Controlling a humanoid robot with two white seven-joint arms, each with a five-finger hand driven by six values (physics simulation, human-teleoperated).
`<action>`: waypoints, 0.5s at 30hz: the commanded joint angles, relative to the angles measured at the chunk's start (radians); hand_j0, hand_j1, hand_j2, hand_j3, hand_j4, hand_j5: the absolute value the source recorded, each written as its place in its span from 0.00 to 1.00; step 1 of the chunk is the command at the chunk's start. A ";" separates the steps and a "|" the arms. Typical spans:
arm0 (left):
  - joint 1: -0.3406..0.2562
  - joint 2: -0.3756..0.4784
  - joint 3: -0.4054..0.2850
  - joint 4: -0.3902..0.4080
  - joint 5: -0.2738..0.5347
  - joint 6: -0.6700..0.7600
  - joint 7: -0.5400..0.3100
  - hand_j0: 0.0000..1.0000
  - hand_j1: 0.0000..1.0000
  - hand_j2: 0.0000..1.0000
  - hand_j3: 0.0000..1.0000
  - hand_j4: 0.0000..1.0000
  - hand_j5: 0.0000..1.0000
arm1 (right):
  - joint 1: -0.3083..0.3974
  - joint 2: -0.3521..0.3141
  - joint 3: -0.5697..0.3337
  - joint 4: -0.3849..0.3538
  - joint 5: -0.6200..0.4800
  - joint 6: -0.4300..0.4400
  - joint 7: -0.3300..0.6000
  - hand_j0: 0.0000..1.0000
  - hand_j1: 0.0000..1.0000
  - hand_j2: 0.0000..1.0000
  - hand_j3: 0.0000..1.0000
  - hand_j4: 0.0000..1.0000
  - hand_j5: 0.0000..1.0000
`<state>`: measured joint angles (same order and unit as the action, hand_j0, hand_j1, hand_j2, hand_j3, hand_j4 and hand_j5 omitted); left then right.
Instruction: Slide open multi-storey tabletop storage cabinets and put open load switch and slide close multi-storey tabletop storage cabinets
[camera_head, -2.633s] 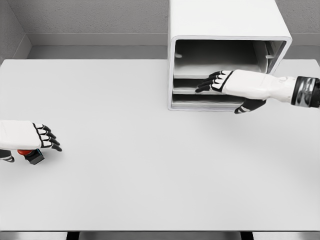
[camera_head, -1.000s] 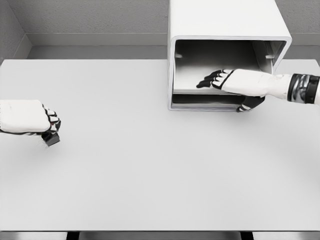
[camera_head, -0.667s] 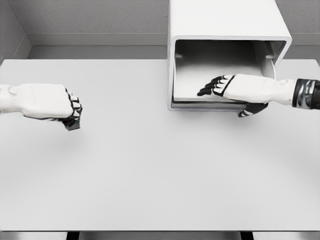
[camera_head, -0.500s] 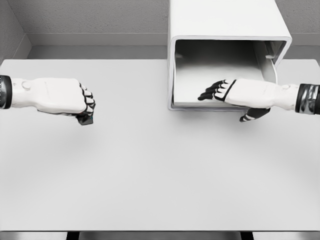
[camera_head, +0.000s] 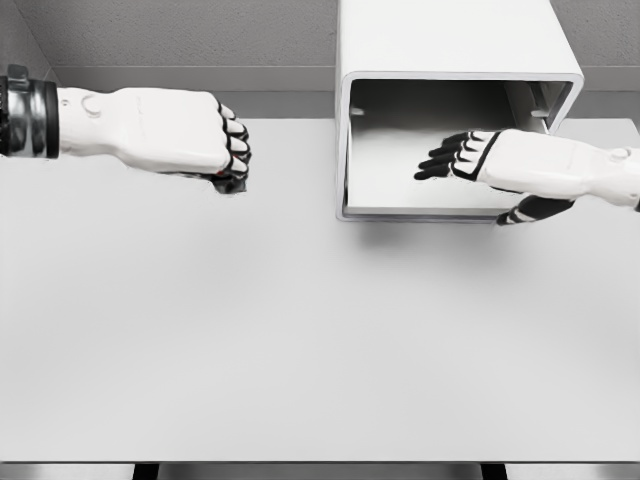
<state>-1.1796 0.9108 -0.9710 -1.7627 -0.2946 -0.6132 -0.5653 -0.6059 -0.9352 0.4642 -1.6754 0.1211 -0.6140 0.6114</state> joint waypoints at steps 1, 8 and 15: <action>-0.005 -0.050 0.001 0.000 0.020 0.002 0.001 0.40 0.40 0.40 0.40 0.40 0.40 | 0.002 -0.037 -0.061 -0.023 -0.072 0.003 -0.001 1.00 1.00 1.00 1.00 1.00 1.00; -0.080 -0.236 0.032 0.006 0.018 0.002 -0.002 0.40 0.40 0.40 0.40 0.40 0.40 | 0.317 -0.169 -0.463 -0.018 -0.371 0.003 -0.001 1.00 1.00 1.00 1.00 1.00 1.00; -0.094 -0.541 0.032 0.086 0.006 0.002 -0.046 0.42 0.42 0.42 0.42 0.42 0.42 | 0.472 -0.172 -0.553 0.051 -0.376 0.003 -0.001 0.62 0.62 0.62 0.62 0.62 0.62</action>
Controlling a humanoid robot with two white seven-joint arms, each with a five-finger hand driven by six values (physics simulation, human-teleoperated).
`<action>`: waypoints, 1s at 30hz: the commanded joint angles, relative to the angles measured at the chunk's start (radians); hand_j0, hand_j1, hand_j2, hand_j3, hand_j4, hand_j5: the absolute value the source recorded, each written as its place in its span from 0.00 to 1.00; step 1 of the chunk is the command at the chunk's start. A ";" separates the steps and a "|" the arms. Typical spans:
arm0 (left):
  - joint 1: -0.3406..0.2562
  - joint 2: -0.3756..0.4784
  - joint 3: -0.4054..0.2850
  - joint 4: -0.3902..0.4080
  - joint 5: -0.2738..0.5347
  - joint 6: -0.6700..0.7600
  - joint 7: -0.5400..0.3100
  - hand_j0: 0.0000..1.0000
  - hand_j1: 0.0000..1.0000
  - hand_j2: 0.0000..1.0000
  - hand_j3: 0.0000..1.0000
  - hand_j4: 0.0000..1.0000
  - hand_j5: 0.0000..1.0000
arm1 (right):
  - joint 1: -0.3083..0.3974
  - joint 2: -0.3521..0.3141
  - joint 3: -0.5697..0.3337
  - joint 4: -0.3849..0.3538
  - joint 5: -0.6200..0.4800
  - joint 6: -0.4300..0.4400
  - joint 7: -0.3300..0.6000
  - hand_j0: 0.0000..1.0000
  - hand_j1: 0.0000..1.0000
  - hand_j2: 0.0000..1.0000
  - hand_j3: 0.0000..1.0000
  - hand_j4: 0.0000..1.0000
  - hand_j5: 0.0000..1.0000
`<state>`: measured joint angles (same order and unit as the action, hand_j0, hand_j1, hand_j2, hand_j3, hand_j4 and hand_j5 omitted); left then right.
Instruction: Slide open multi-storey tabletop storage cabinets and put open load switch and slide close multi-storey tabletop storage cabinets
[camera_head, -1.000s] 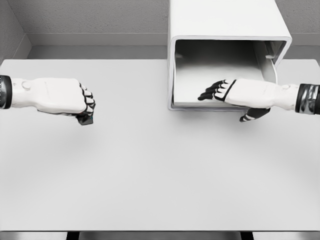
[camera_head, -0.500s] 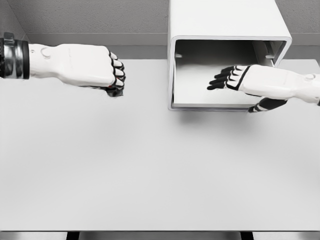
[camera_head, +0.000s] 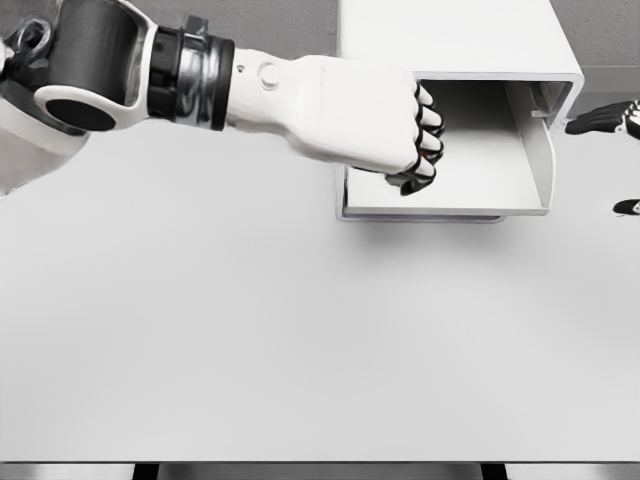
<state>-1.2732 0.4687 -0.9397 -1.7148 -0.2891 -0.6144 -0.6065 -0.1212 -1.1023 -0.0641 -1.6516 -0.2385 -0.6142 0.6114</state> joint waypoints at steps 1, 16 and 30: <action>0.000 -0.128 -0.001 0.066 -0.013 0.004 -0.004 0.42 0.42 0.42 0.42 0.42 0.42 | 0.011 -0.005 -0.025 0.036 -0.015 0.003 -0.001 0.58 0.58 0.58 0.58 0.58 0.58; -0.002 -0.274 -0.002 0.406 -0.300 0.004 -0.004 0.42 0.42 0.42 0.42 0.42 0.42 | 0.327 0.009 -0.042 -0.062 0.154 0.003 -0.001 0.54 0.54 0.54 0.54 0.54 0.54; 0.002 -0.409 0.001 0.481 -0.298 0.004 -0.004 0.97 0.97 0.97 0.97 0.97 0.97 | 0.215 0.033 0.168 -0.105 0.217 0.003 -0.001 0.56 0.56 0.56 0.56 0.56 0.56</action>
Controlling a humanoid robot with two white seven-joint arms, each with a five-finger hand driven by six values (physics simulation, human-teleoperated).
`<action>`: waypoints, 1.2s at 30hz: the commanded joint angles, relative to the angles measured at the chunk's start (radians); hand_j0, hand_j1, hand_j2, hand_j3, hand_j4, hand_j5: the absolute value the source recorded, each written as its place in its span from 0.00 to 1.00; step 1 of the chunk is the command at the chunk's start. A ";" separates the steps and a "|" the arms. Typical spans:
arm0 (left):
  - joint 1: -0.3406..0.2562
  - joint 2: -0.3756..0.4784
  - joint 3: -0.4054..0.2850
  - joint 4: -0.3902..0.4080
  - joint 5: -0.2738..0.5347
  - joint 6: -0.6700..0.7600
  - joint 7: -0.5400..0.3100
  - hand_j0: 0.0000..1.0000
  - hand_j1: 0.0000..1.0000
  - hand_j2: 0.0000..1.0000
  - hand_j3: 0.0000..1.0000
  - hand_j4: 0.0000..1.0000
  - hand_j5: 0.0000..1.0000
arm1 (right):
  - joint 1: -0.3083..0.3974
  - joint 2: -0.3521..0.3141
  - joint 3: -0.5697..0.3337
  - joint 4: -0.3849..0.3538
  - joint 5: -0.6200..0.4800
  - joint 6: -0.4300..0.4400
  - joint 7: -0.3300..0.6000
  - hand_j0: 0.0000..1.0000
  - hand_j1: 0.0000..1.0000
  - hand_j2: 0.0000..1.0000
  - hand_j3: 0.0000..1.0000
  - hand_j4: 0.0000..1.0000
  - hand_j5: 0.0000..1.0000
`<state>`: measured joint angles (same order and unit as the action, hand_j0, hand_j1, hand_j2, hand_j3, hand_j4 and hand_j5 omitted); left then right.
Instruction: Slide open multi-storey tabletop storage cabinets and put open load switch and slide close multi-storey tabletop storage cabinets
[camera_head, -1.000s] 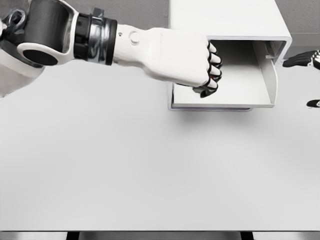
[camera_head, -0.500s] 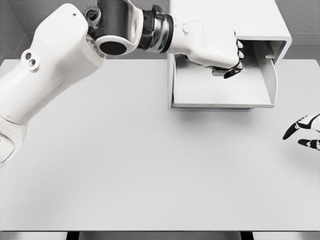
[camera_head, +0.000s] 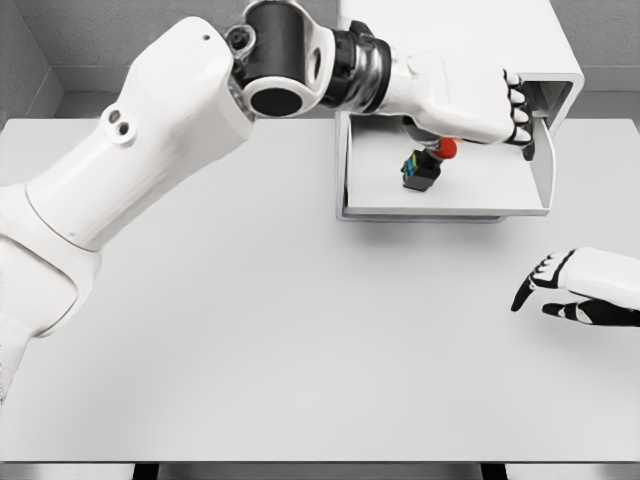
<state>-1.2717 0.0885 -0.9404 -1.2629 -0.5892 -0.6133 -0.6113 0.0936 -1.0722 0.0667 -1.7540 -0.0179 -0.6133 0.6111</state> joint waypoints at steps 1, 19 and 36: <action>0.000 -0.036 0.002 0.063 0.000 0.002 0.000 0.97 0.97 0.97 0.97 0.97 0.97 | 0.000 0.005 0.038 -0.002 -0.004 0.002 0.000 0.56 0.56 0.56 0.56 0.56 0.56; -0.063 -0.047 0.014 -0.030 0.209 0.002 0.000 1.00 1.00 1.00 1.00 1.00 1.00 | -0.268 0.040 0.232 -0.002 0.003 0.002 0.000 0.60 0.60 0.60 0.60 0.60 0.60; 0.308 0.955 0.095 -0.248 0.776 0.002 0.000 1.00 1.00 1.00 1.00 1.00 1.00 | -0.433 0.074 0.298 0.022 0.000 0.002 0.000 0.60 0.60 0.60 0.60 0.60 0.60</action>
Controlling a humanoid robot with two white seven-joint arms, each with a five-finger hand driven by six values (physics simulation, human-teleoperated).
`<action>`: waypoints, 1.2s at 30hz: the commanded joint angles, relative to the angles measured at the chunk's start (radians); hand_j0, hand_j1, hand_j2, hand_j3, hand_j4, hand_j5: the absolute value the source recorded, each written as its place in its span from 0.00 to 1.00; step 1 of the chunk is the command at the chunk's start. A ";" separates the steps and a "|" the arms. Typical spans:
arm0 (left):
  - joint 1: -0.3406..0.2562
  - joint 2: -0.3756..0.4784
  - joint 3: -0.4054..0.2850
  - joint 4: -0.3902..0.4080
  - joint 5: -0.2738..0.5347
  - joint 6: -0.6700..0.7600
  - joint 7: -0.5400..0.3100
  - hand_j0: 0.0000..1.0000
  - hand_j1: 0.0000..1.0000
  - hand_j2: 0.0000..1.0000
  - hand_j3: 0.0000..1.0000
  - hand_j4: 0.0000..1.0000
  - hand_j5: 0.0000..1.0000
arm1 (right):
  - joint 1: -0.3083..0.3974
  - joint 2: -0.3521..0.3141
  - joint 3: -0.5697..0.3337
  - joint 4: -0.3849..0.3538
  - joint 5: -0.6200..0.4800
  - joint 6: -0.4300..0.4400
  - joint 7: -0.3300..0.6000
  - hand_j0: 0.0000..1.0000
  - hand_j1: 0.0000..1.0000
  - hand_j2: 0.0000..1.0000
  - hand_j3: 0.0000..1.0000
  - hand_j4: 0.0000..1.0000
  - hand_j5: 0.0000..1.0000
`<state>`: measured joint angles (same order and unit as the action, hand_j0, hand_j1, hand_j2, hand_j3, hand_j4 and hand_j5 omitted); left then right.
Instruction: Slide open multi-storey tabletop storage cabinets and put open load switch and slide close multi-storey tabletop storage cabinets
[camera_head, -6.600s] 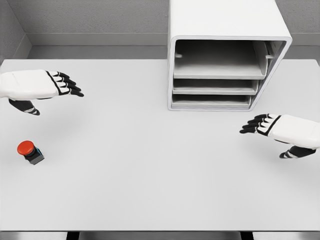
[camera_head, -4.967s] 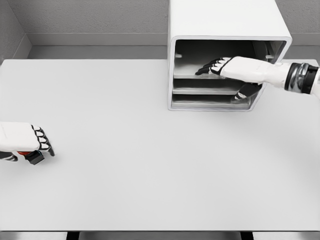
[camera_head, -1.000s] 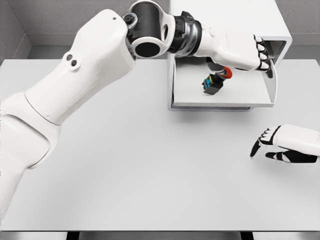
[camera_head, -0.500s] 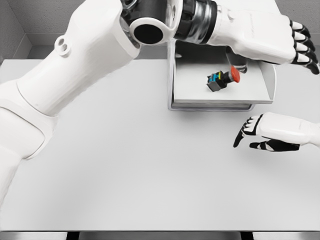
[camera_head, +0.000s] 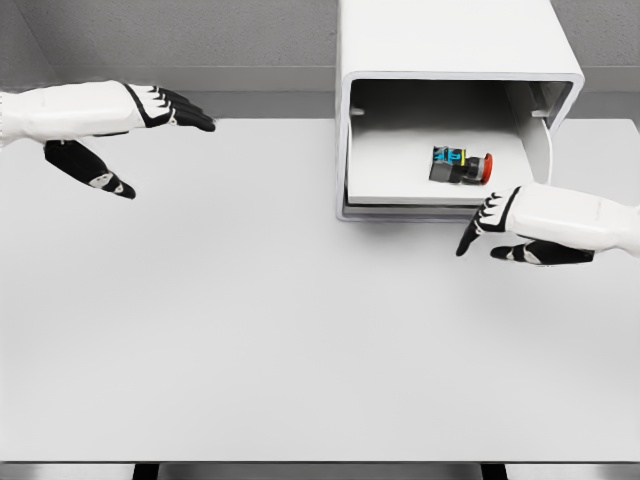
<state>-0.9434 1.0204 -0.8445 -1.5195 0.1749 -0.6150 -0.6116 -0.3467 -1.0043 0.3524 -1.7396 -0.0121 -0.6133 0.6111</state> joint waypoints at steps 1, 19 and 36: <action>0.005 0.004 -0.002 0.012 0.006 0.004 0.001 1.00 1.00 1.00 1.00 1.00 1.00 | -0.009 0.010 0.037 0.014 -0.003 0.002 0.000 0.60 0.60 0.60 0.60 0.60 0.60; 0.063 -0.252 -0.002 0.239 -0.152 0.004 0.001 1.00 1.00 1.00 1.00 1.00 1.00 | -0.195 0.093 0.227 0.227 0.057 0.002 0.000 0.63 0.63 0.63 0.63 0.63 0.63; 0.060 -0.253 -0.002 0.237 -0.150 0.004 0.001 1.00 1.00 1.00 1.00 1.00 1.00 | -0.227 0.092 0.254 0.250 0.057 0.002 0.000 1.00 1.00 1.00 1.00 1.00 1.00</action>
<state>-0.8836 0.7664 -0.8477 -1.2822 0.0172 -0.6136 -0.6113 -0.5722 -0.9107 0.5996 -1.4839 0.0506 -0.6137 0.6112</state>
